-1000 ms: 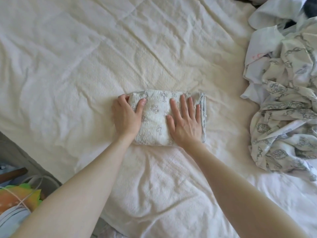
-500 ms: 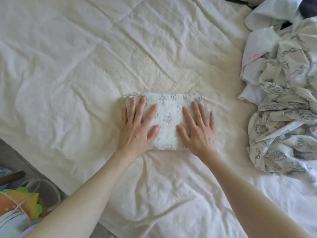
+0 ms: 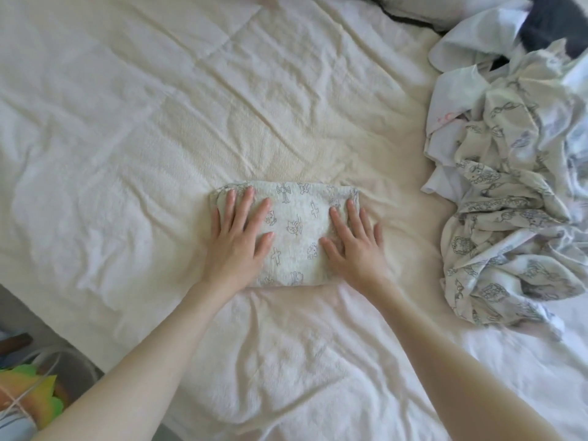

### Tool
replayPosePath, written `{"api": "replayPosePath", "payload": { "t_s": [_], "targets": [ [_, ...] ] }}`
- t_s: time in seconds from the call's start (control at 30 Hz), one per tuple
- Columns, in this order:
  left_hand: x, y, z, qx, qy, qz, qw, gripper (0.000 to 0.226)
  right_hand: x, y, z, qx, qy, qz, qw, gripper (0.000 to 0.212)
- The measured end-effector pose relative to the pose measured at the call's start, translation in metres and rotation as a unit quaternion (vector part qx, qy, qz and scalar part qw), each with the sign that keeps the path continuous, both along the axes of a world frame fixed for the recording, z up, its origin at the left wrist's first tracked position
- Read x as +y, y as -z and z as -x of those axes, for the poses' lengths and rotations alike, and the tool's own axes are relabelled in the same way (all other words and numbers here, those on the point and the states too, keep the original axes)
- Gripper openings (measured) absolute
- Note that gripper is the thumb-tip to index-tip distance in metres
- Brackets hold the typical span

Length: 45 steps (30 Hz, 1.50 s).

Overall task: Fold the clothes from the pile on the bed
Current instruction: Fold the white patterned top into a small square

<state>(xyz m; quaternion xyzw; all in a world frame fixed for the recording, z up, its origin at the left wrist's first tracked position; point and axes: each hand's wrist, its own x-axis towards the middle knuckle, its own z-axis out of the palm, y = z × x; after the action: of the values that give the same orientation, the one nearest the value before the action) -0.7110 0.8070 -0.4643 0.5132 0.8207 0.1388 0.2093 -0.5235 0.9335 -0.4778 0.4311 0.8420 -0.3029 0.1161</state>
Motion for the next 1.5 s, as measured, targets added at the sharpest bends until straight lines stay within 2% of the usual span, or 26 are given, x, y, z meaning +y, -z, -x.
{"api": "replayPosePath", "payload": {
  "t_s": [0.07, 0.13, 0.17, 0.2, 0.23, 0.27, 0.3, 0.37, 0.43, 0.57, 0.73, 0.87, 0.97, 1.23, 1.5],
  "targets": [
    [-0.006, -0.012, 0.006, -0.037, -0.070, -0.079, 0.994, 0.057, 0.007, -0.017, 0.000, 0.121, 0.154, 0.061, 0.979, 0.050],
    [-0.012, -0.020, 0.013, -0.066, -0.213, -0.100, 0.970, 0.061, 0.021, -0.029, 0.001, 0.171, 0.349, 0.129, 0.912, 0.048],
    [-0.013, -0.021, 0.018, -0.124, -0.296, -0.079, 0.944, 0.064, 0.031, -0.032, 0.001, 0.167, 0.426, 0.184, 0.870, 0.052],
    [-0.012, -0.021, 0.022, -0.208, -0.373, -0.047, 0.903, 0.065, 0.040, -0.034, 0.001, 0.151, 0.474, 0.249, 0.831, 0.056],
    [-0.011, -0.020, 0.026, -0.303, -0.430, -0.014, 0.850, 0.063, 0.048, -0.036, 0.000, 0.131, 0.491, 0.310, 0.804, 0.056],
    [-0.009, -0.018, 0.030, -0.379, -0.460, 0.015, 0.803, 0.058, 0.055, -0.038, 0.000, 0.105, 0.489, 0.352, 0.791, 0.050],
    [-0.008, -0.015, 0.034, -0.421, -0.467, 0.036, 0.777, 0.054, 0.060, -0.038, 0.000, 0.077, 0.480, 0.376, 0.789, 0.043],
    [-0.006, -0.011, 0.040, -0.457, -0.460, 0.052, 0.760, 0.054, 0.065, -0.037, 0.000, 0.040, 0.447, 0.402, 0.798, 0.040],
    [-0.004, -0.009, 0.043, -0.471, -0.453, 0.058, 0.755, 0.055, 0.066, -0.038, 0.005, 0.027, 0.419, 0.416, 0.807, 0.036],
    [-0.002, -0.007, 0.045, -0.477, -0.457, 0.040, 0.750, 0.046, 0.061, -0.043, 0.018, 0.023, 0.431, 0.385, 0.816, 0.025],
    [0.000, -0.013, 0.039, -0.462, -0.453, 0.008, 0.763, 0.038, 0.045, -0.056, 0.027, 0.093, 0.442, 0.346, 0.822, 0.013],
    [-0.013, -0.029, 0.032, -0.453, -0.441, 0.012, 0.775, 0.032, 0.026, -0.074, 0.024, 0.114, 0.440, 0.327, 0.829, 0.006],
    [-0.034, -0.047, 0.022, -0.468, -0.445, 0.016, 0.764, 0.028, 0.005, -0.092, 0.015, 0.109, 0.444, 0.319, 0.830, 0.007],
    [-0.122, -0.102, -0.019, -0.527, -0.447, 0.065, 0.720, 0.032, -0.076, -0.152, -0.040, 0.080, 0.476, 0.361, 0.798, 0.014],
    [-0.159, -0.171, -0.071, -0.537, -0.361, 0.074, 0.759, 0.023, -0.147, -0.211, -0.121, 0.147, 0.542, 0.359, 0.745, 0.017]
  ]
}}
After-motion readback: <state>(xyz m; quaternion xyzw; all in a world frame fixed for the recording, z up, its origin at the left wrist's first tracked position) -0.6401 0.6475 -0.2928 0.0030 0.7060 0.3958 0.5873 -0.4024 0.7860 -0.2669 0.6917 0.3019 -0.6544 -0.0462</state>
